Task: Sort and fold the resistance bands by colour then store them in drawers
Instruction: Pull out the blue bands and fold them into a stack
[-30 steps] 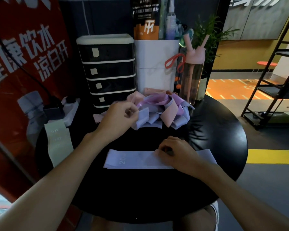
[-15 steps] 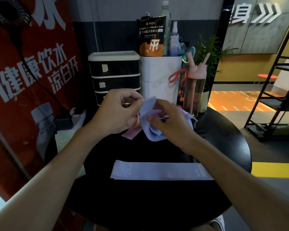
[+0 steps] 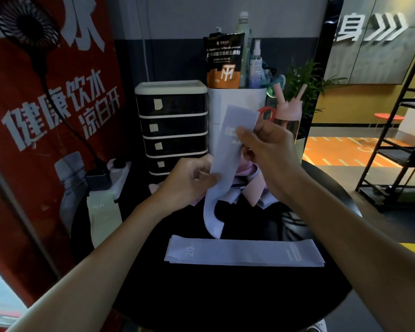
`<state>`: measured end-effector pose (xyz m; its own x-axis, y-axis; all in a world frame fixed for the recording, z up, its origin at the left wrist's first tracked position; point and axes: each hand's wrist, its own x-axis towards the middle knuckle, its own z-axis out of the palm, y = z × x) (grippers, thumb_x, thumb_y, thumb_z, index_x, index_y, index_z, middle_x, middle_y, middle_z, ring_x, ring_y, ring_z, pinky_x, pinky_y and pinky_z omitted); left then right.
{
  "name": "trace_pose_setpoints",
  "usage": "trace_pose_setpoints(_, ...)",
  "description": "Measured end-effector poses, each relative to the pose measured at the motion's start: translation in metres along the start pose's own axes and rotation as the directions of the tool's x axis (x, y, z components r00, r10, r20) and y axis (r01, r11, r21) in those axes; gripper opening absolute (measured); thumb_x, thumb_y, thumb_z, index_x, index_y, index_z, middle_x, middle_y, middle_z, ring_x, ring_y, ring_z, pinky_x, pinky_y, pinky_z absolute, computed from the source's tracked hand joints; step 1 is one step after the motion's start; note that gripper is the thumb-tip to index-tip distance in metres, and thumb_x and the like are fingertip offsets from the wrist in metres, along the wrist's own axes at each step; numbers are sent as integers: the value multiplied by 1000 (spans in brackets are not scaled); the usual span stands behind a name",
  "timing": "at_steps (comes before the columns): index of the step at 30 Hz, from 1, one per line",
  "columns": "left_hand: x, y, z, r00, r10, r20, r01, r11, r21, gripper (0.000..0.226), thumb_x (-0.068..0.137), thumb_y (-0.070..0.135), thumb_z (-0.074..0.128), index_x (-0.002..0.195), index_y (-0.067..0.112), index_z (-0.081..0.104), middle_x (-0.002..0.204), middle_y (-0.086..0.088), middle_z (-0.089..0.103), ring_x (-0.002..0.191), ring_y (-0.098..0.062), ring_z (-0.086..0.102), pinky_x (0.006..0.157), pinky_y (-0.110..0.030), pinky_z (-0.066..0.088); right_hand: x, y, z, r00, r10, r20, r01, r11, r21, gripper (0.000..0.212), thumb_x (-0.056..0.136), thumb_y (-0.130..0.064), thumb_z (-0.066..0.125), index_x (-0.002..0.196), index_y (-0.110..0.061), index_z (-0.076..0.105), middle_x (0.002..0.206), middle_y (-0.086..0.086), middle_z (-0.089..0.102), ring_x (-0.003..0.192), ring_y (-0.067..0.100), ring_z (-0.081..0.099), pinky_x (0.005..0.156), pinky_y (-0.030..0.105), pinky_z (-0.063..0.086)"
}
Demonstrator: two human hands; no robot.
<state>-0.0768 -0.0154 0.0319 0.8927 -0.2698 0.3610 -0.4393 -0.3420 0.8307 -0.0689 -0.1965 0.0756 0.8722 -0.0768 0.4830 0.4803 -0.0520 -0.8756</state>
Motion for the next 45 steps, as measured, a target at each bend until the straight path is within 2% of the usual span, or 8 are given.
trace_pose_setpoints(5,-3,-6,2,999,-44,-20,42,993,-107,11,99,15,60,90,12,67,84,-16,74,78,-20,66,71,-32,49,1,6,-14,992,86,-91,-74,990,122,13,91,-11,67,83,-1,68,64,9,60,58,18,51,60,30,48)
trace_pose_setpoints(11,-3,-9,0,996,-83,-8,81,983,-165,9,94,16,65,102,20,68,99,-12,76,92,-29,69,83,-64,51,-5,21,-32,974,146,-172,-122,982,142,13,93,-7,63,100,3,68,76,13,63,60,20,52,58,27,49)
trace_pose_setpoints(15,-2,-20,-3,976,-147,161,152,988,-20,20,93,19,68,111,12,71,104,-7,76,102,-21,71,87,-36,56,-9,29,-43,968,155,-197,-133,983,123,18,93,-7,62,108,4,65,80,10,63,65,21,54,58,23,49)
trace_pose_setpoints(19,-8,-29,2,935,-231,270,196,969,150,13,96,25,65,85,19,72,76,27,67,76,12,60,72,-6,44,-13,37,-53,963,170,-210,-147,982,119,27,93,-9,64,117,3,64,97,15,67,71,21,60,65,24,53)
trace_pose_setpoints(28,-17,-59,-4,957,-227,181,183,956,229,8,97,13,62,96,15,70,91,-2,72,82,-5,65,79,-22,50,-27,56,-78,940,214,-264,-172,970,173,30,94,-11,63,118,5,61,97,18,64,74,24,60,72,30,51)
trace_pose_setpoints(33,-15,-54,-7,992,-123,14,117,967,227,21,99,9,56,94,19,73,100,4,72,95,-6,66,86,-20,49,-35,65,-86,936,248,-252,-210,963,166,33,93,-14,65,121,3,58,104,20,65,79,25,63,72,28,52)
trace_pose_setpoints(37,-14,-49,-9,994,-108,-25,110,974,197,24,99,9,55,83,21,67,74,18,70,70,8,61,68,-10,44,-40,68,-90,929,264,-258,-242,964,114,27,91,-12,66,115,0,62,105,20,65,86,26,63,72,28,51)
trace_pose_setpoints(45,-22,-50,-18,993,-114,-21,116,979,166,6,92,13,68,91,17,72,85,0,76,85,-9,71,83,-26,50,-55,73,-100,927,252,-277,-258,966,16,27,87,-5,68,112,-11,59,104,13,65,86,23,62,63,25,51)
